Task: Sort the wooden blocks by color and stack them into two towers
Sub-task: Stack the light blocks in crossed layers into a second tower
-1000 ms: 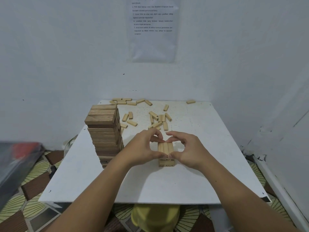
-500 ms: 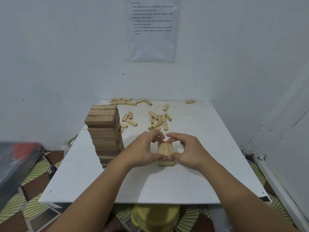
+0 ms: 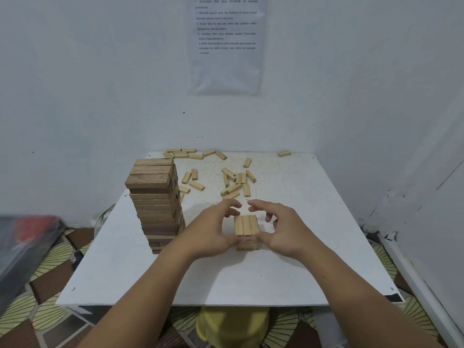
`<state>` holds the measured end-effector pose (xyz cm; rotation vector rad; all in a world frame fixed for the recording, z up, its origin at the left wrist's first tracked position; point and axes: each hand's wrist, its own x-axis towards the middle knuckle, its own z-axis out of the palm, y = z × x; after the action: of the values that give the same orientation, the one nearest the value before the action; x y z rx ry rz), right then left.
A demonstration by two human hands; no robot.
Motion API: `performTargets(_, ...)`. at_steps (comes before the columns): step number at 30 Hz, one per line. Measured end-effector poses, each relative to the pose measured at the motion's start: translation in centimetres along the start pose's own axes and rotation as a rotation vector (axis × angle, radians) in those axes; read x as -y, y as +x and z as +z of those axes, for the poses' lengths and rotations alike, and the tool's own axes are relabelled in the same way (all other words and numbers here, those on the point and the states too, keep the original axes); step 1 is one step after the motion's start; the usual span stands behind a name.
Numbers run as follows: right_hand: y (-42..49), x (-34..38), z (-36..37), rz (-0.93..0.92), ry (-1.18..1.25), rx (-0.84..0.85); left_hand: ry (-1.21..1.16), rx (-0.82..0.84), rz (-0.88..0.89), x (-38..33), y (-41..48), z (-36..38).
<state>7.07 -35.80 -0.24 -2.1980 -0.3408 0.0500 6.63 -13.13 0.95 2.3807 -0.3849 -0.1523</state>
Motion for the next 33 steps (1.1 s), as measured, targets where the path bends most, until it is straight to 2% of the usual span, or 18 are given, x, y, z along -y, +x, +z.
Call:
performTargets(10, -0.3, 0.6, 0.0, 0.024, 0.018, 0.063, -0.001, -0.014, -0.012, -0.1, 0.1, 0.3)
performTargets(24, -0.4, 0.0, 0.3, 0.062, 0.036, 0.07, -0.058, 0.019, -0.055, -0.5, -0.4, 0.1)
performTargets(26, -0.7, -0.5, 0.3, 0.076, 0.133, 0.02, -0.163, -0.019, -0.094, -0.8, -1.1, 0.3)
performTargets(30, -0.4, 0.3, 2.0, 0.253, 0.635, -0.2, -0.577, -0.236, -0.246, -2.7, -2.2, 2.8)
performTargets(33, 0.5, 1.6, 4.5, 0.363, 0.712, -0.251, -0.697, -0.375, -0.335, -3.4, -0.4, 5.3)
